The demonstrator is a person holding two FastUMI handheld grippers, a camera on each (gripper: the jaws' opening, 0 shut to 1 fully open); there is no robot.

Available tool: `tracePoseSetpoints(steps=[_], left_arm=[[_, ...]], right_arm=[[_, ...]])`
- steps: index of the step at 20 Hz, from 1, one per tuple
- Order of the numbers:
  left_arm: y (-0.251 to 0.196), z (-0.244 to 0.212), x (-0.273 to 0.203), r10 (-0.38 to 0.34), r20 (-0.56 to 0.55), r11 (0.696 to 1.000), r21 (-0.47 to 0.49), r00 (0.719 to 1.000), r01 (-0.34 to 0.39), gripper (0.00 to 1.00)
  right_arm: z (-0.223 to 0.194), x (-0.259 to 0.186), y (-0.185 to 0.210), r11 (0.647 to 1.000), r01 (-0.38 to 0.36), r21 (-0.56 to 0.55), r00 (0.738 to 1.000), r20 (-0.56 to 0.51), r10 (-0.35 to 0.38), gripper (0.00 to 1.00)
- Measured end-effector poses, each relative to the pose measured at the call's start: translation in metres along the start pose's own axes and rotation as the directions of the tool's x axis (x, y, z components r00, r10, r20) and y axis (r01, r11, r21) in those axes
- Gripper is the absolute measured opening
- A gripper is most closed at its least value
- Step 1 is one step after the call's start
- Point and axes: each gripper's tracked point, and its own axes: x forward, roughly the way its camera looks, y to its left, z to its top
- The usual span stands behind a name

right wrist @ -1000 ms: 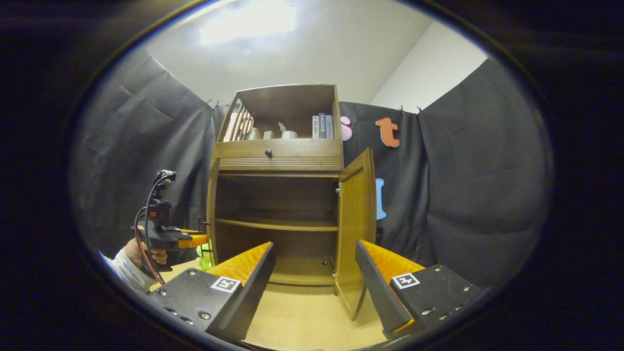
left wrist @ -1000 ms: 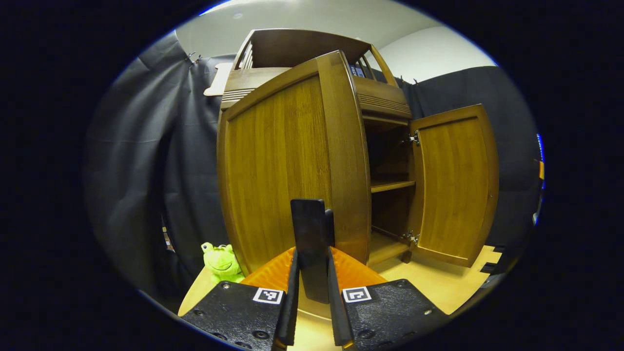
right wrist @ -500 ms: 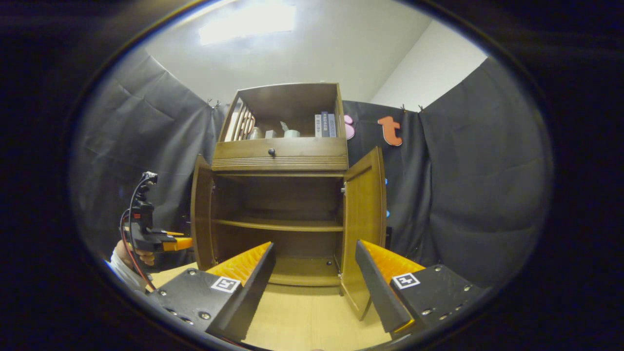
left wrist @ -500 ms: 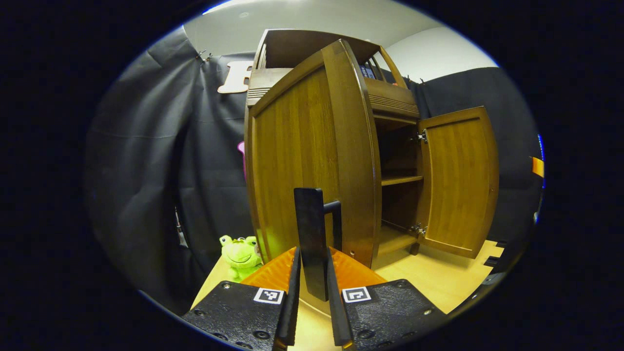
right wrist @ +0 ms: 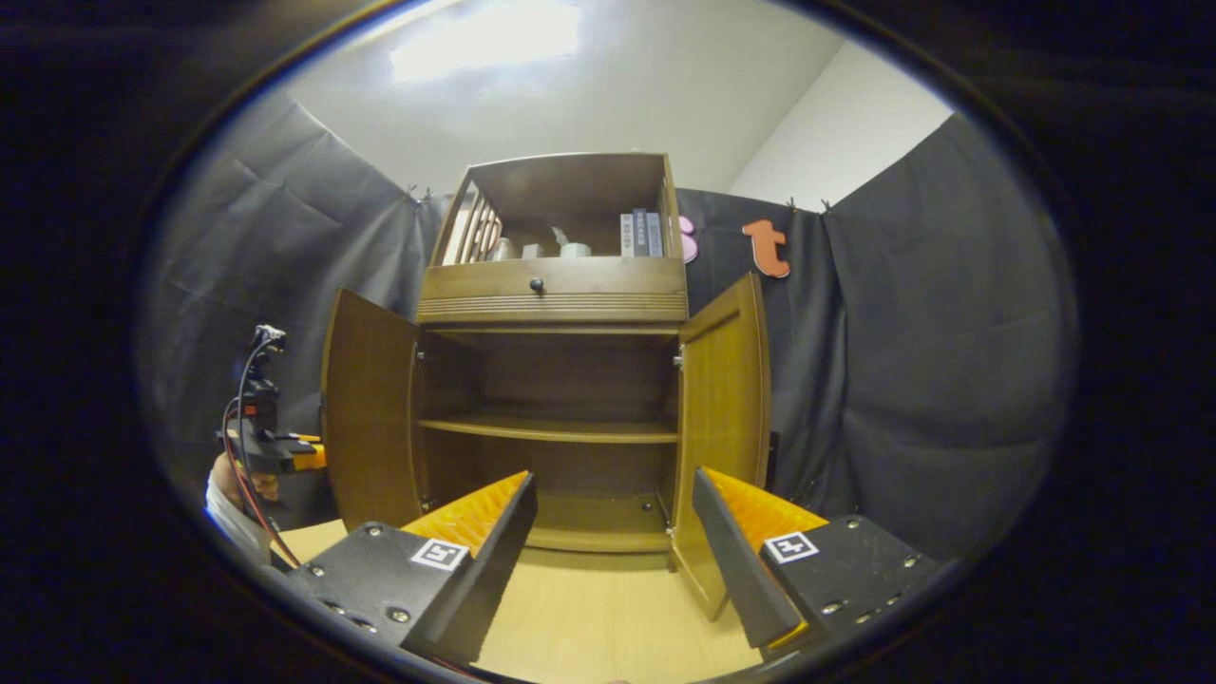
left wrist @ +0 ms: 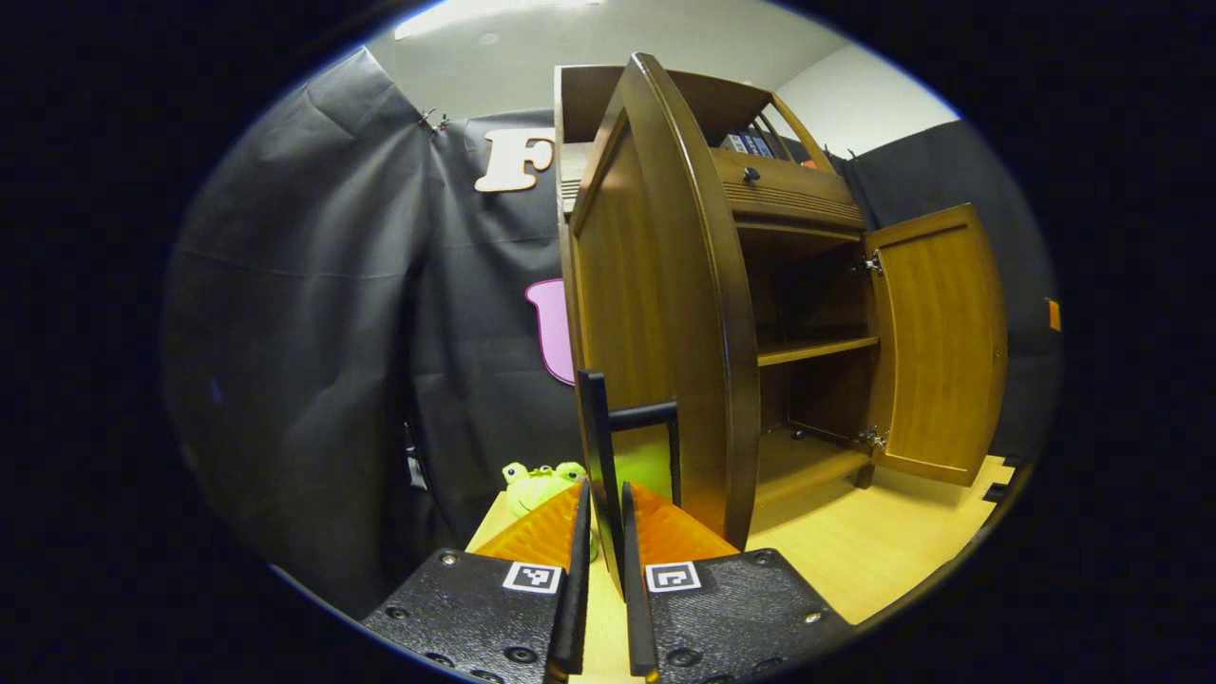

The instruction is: Open the right door of the double-door shoe cabinet with the right hand, and open the left door with the left hand.

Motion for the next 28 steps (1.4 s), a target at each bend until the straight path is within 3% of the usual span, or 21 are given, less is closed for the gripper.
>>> tracePoseSetpoints(steps=[3,5,6,10,11,12,13,16,21,28], left_arm=[[0.014,-0.003,-0.002,-0.007,0.006,1.0,-0.015,1.0,0.007,0.18],[0.021,-0.003,-0.002,-0.02,0.009,0.999,-0.033,1.0,0.02,0.14],[0.026,-0.003,-0.002,-0.024,0.011,0.999,-0.041,1.0,0.025,0.18],[0.038,-0.004,-0.003,-0.05,0.027,0.996,-0.069,0.998,0.052,0.18],[0.041,-0.003,-0.003,-0.057,0.03,0.995,-0.076,0.998,0.059,0.14],[0.043,-0.004,-0.002,-0.066,0.03,0.994,-0.08,0.997,0.068,0.19],[0.044,-0.004,-0.002,-0.069,0.033,0.994,-0.079,0.997,0.072,0.15],[0.047,-0.002,-0.001,-0.071,0.048,0.995,-0.072,0.996,0.075,0.24],[0.046,-0.003,-0.003,-0.061,0.057,0.996,-0.068,0.996,0.065,0.24],[0.056,-0.016,-0.023,-0.002,0.017,0.997,-0.072,1.0,0.003,0.36]], right_arm=[[-0.001,0.003,0.008,1.0,-0.008,-0.007,1.0,-0.004,0.008,0.98],[-0.003,0.008,0.015,1.0,-0.012,-0.013,1.0,-0.008,0.012,0.98],[-0.005,0.009,0.018,1.0,-0.015,-0.015,1.0,-0.013,0.015,1.0],[-0.013,0.015,0.028,1.0,-0.022,-0.012,0.999,-0.028,0.022,0.98],[-0.014,0.017,0.03,1.0,-0.023,-0.011,0.999,-0.03,0.023,1.0],[-0.016,0.018,0.029,1.0,-0.021,-0.008,0.999,-0.033,0.021,1.0],[-0.018,0.018,0.028,1.0,-0.017,-0.003,0.999,-0.037,0.017,0.99],[-0.023,0.019,0.024,1.0,-0.002,0.011,0.999,-0.042,0.002,0.98],[-0.022,0.019,0.018,1.0,0.023,0.013,0.999,-0.03,-0.023,0.98],[-0.021,0.021,0.018,0.999,0.017,0.027,1.0,-0.027,-0.016,0.98]])
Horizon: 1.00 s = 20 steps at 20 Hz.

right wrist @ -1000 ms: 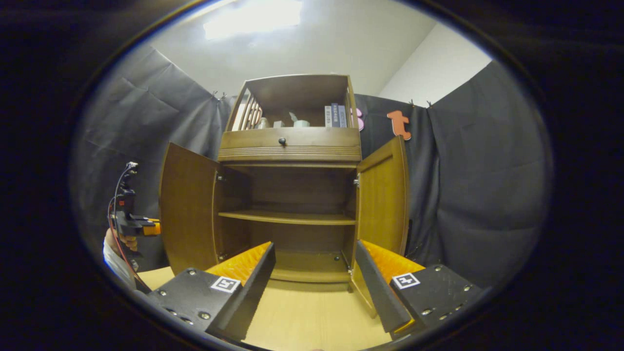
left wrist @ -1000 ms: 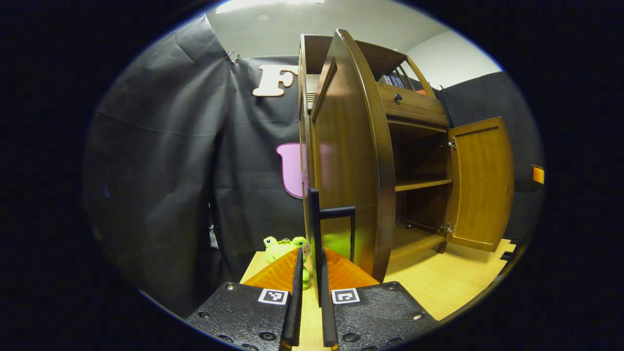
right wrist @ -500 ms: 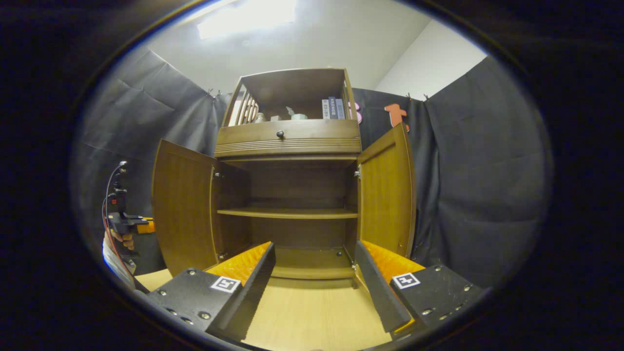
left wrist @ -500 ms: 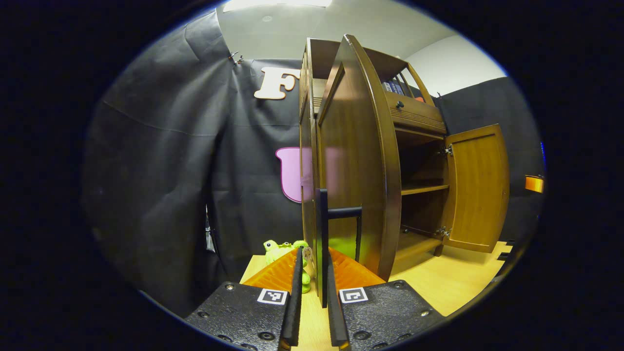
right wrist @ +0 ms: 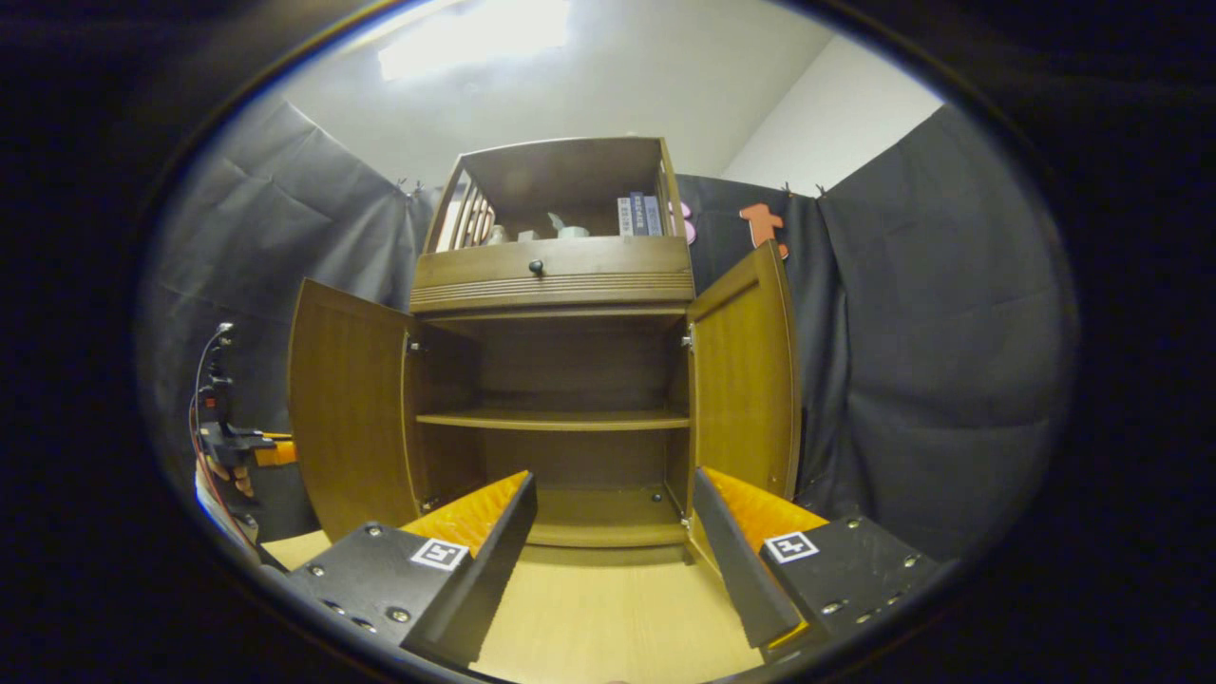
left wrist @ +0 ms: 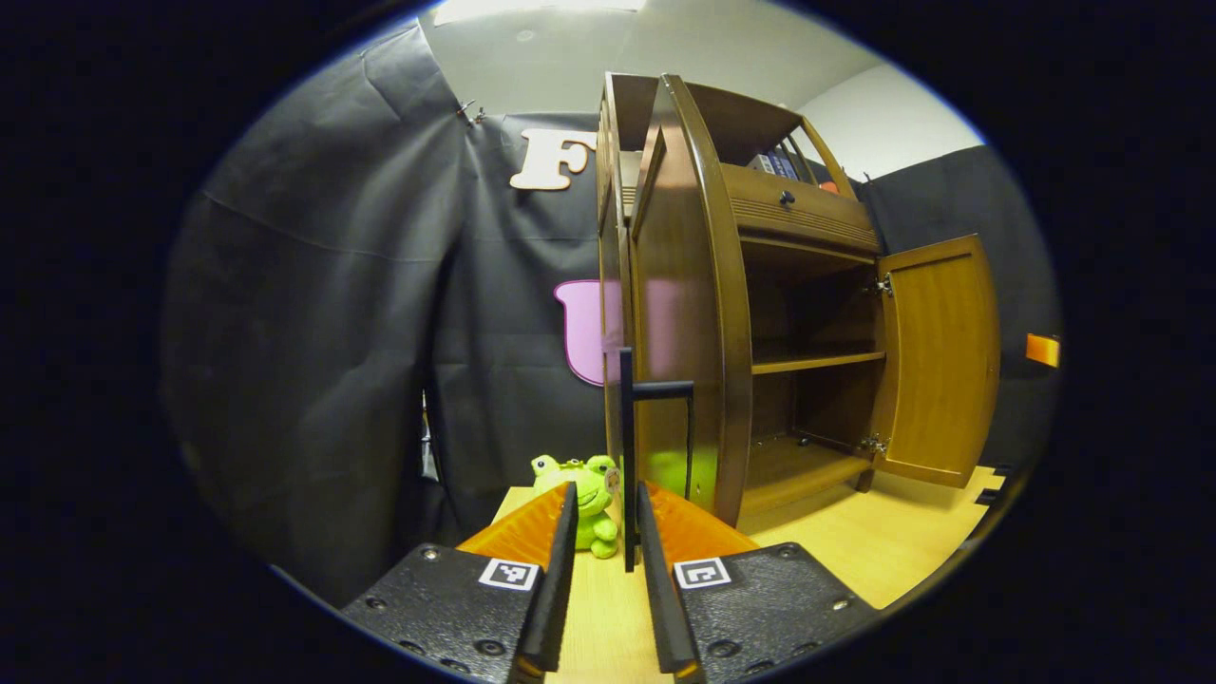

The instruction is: Open the right door of the double-door shoe cabinet with the right hand, and open the left door with the left hand.

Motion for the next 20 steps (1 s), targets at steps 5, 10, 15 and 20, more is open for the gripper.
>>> tracePoseSetpoints(steps=[5,10,15,20], left_arm=[[0.011,0.006,-0.024,0.101,0.015,0.995,-0.007,0.995,-0.101,0.51],[0.01,0.018,-0.039,0.176,-0.001,0.982,-0.076,0.984,-0.175,0.77],[-0.003,0.038,-0.05,0.242,0.004,0.968,-0.066,0.97,-0.241,0.92],[-0.044,0.063,-0.059,0.264,0.053,0.965,-0.003,0.963,-0.264,0.92]], right_arm=[[0.005,0.001,0.004,1.0,-0.028,-0.01,1.0,-0.007,0.028,0.98],[0.007,0.003,0.001,0.999,-0.037,0.001,0.999,-0.003,0.037,0.98],[0.008,-0.004,0.003,0.996,-0.093,0.012,0.996,-0.004,0.093,0.97],[0.006,-0.011,-0.014,0.996,-0.082,0.043,0.997,0.001,0.082,0.98]])
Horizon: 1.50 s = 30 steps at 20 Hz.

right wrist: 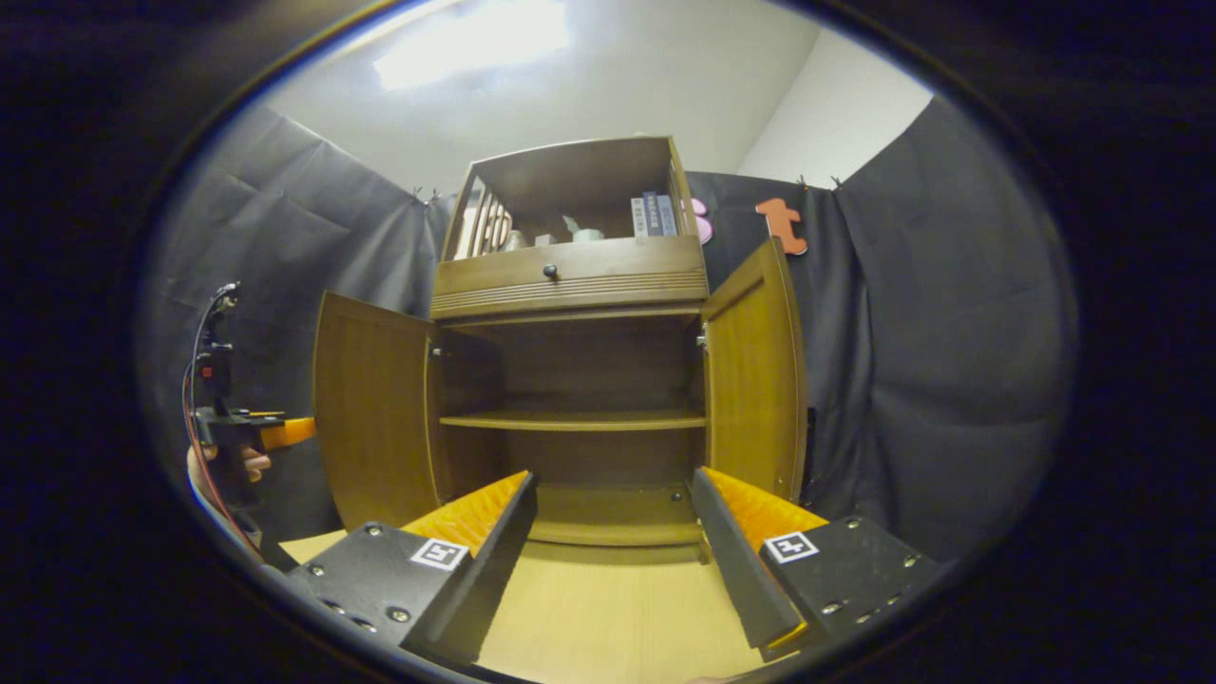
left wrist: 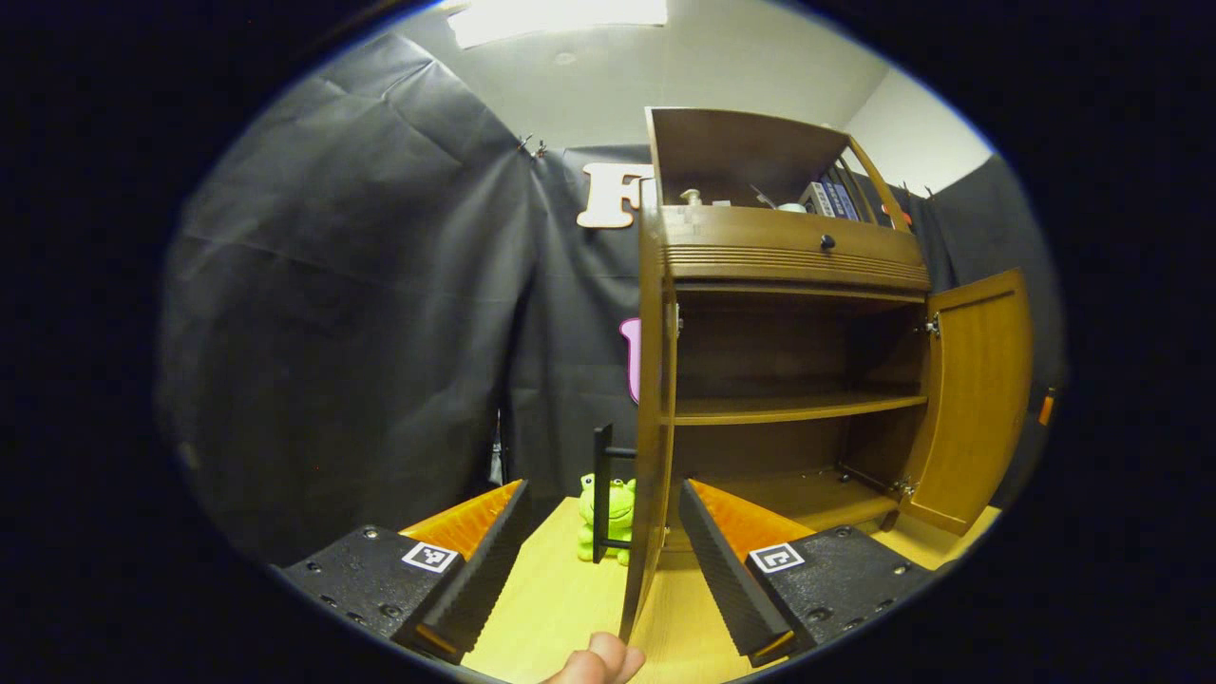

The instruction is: Open the right door of the double-door shoe cabinet with the right hand, and open the left door with the left hand.

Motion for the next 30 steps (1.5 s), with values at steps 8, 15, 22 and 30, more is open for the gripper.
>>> tracePoseSetpoints(steps=[8,15,22,30], left_arm=[[-0.075,0.025,-0.01,-0.113,0.028,0.993,-0.041,0.993,0.114,0.93],[-0.125,0.024,0.01,-0.165,0.012,0.985,-0.056,0.986,0.166,0.92],[-0.172,0.016,0.035,-0.191,-0.007,0.981,-0.022,0.982,0.191,0.92],[-0.211,-0.003,0.049,-0.189,-0.011,0.982,-0.001,0.982,0.189,0.92]], right_arm=[[-0.003,-0.004,-0.016,1.0,0.023,-0.002,1.0,-0.014,-0.023,0.97],[0.005,-0.001,-0.022,1.0,0.024,0.007,1.0,0.004,-0.024,0.97],[-0.012,0.024,-0.02,1.0,0.012,0.019,0.999,-0.035,-0.012,0.92],[-0.006,0.059,-0.034,0.999,0.028,-0.016,1.0,0.0,-0.028,0.98]])
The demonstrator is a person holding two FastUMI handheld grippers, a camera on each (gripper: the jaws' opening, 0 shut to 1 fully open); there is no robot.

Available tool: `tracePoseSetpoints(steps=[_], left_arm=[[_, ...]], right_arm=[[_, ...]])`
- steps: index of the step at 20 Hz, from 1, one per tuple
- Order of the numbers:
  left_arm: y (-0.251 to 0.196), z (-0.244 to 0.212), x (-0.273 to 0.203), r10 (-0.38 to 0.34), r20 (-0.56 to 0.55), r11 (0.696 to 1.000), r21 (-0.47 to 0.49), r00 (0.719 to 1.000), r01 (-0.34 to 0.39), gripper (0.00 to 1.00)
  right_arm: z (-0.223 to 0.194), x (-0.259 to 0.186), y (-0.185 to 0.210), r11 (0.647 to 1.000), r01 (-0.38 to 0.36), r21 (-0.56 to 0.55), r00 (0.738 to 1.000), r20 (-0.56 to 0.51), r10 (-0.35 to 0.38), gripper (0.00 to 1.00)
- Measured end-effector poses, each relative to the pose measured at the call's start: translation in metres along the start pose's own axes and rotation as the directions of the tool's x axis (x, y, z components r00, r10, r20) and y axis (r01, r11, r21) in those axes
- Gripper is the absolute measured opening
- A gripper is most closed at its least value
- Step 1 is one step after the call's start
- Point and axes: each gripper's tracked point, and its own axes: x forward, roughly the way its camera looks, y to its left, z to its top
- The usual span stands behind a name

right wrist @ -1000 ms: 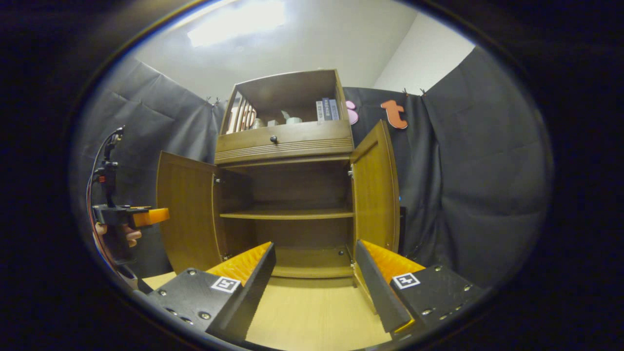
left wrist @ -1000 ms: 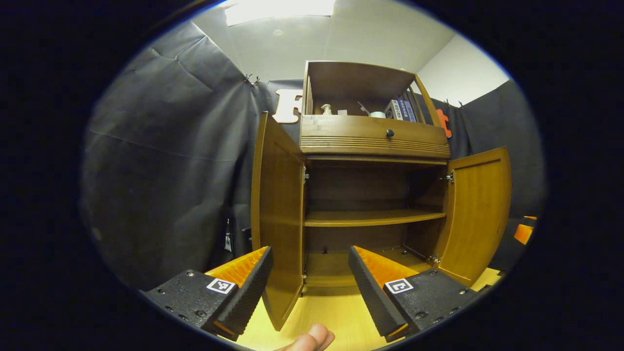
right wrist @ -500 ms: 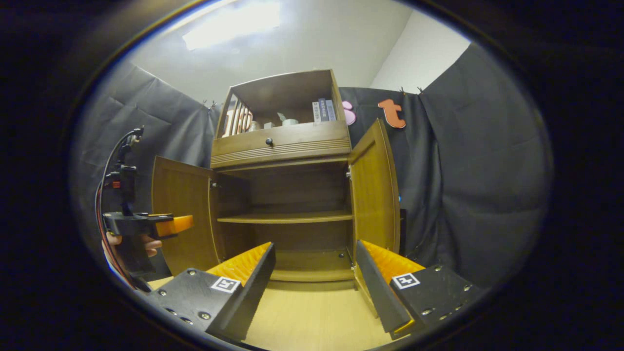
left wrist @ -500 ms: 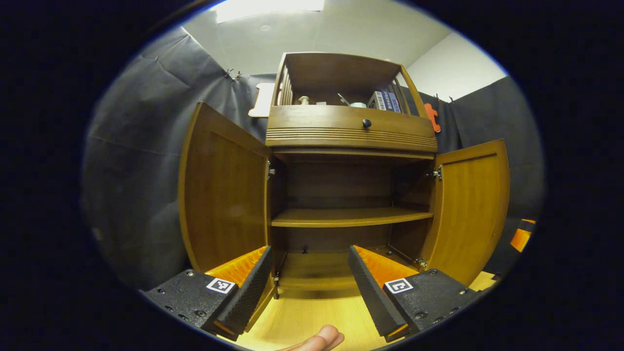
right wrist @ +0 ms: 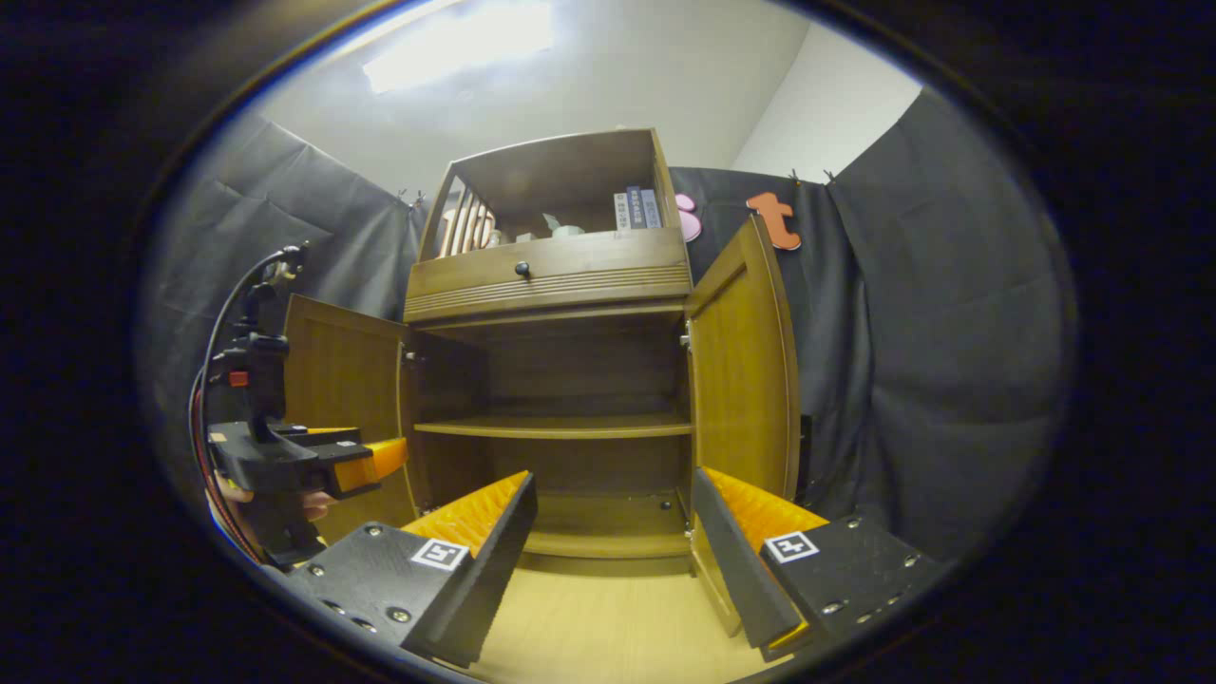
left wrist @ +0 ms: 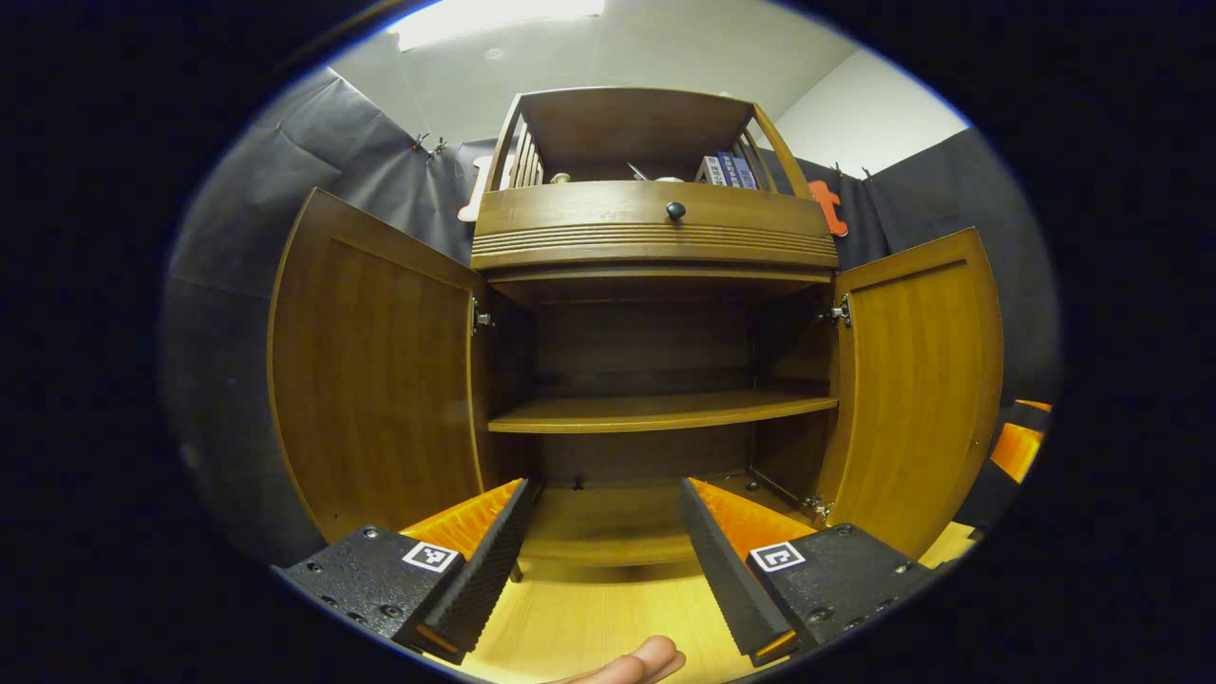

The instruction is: Open the right door of the double-door shoe cabinet with the right hand, and open the left door with the left hand.

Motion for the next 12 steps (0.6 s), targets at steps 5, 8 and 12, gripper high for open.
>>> tracePoseSetpoints(steps=[5,8,12], left_arm=[[-0.019,-0.014,0.01,-0.012,-0.01,1.0,0.006,1.0,0.012,0.96],[-0.022,-0.012,0.009,-0.008,0.006,1.0,0.007,1.0,0.008,0.96],[-0.022,0.003,0.003,-0.001,0.049,1.0,0.008,0.999,0.0,0.93]], right_arm=[[-0.027,0.014,0.007,1.0,-0.01,0.014,0.999,-0.05,0.011,0.98],[-0.038,0.024,0.005,1.0,-0.006,0.003,0.997,-0.072,0.007,0.98],[-0.035,0.024,0.008,1.0,0.015,0.009,0.998,-0.059,-0.014,0.98]])
